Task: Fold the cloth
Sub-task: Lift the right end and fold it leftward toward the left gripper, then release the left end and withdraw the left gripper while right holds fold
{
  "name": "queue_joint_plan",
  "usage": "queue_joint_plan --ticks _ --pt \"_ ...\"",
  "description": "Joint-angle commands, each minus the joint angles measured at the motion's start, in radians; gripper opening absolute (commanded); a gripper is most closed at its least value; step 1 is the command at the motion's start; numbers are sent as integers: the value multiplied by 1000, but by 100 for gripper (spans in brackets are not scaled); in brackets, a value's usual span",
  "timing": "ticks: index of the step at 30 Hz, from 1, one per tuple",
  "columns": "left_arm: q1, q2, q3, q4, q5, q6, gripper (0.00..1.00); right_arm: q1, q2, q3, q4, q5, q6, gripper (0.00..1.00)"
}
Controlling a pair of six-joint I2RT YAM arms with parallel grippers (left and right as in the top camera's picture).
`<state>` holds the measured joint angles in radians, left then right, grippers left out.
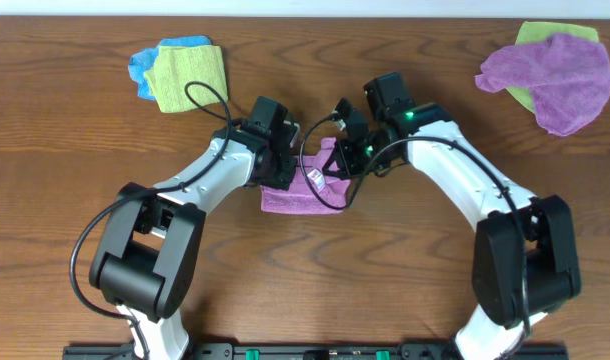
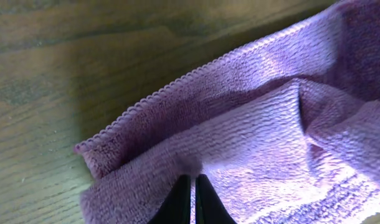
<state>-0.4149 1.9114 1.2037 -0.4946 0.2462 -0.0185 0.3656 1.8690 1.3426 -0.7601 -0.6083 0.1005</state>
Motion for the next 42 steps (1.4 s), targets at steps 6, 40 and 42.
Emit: queue_joint_plan --ticks 6,40,42 --pt "3 1 84 -33 -10 3 6 27 -20 21 8 73 26 1" --pt "436 -460 105 -312 236 94 6 99 -18 21 206 93 98 2" --pt "435 -460 97 -311 249 93 6 111 -18 21 206 113 97 1"
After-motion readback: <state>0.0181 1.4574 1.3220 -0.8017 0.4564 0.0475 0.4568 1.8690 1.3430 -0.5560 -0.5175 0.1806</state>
